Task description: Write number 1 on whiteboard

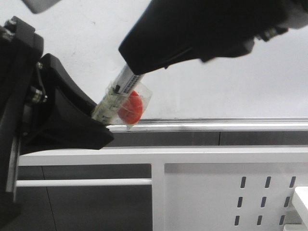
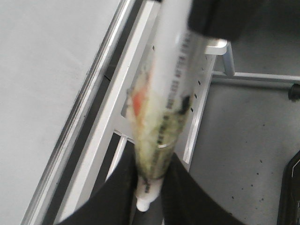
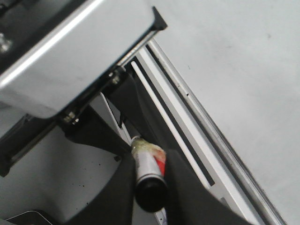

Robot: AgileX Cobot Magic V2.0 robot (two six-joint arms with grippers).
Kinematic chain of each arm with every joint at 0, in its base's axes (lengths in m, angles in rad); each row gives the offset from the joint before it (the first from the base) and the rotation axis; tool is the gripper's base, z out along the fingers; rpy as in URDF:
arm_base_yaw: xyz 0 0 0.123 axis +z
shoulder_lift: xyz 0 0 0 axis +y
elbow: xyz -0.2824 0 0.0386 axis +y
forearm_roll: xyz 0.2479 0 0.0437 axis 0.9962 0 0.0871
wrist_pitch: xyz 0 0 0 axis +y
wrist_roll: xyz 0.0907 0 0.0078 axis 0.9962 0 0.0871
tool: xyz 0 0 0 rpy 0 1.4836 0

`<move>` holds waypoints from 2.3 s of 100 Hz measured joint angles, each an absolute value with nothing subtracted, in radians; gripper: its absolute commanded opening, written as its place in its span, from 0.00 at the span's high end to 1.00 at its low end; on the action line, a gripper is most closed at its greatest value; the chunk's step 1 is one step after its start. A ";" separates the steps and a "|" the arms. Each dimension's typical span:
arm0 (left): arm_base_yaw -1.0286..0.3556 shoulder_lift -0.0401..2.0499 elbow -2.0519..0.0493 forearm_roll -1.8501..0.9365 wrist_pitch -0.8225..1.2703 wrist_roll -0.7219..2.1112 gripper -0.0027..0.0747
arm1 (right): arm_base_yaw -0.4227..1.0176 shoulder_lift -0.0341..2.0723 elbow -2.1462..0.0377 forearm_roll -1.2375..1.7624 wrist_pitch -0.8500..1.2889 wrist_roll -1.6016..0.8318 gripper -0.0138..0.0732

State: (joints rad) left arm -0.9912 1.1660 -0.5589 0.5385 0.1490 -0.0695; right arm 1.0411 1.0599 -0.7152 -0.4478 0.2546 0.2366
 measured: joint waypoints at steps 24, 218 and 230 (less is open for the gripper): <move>-0.991 1.166 -0.559 0.543 0.149 -0.067 0.77 | 1.043 1.060 -0.715 -0.448 0.255 0.237 0.93; -0.856 0.412 -0.481 0.457 0.399 -0.295 0.99 | 0.787 0.864 -0.715 -0.487 0.163 0.295 0.92; -0.821 0.412 -0.450 0.524 0.384 -0.405 0.99 | 0.787 0.864 -0.715 -0.487 0.161 0.295 0.92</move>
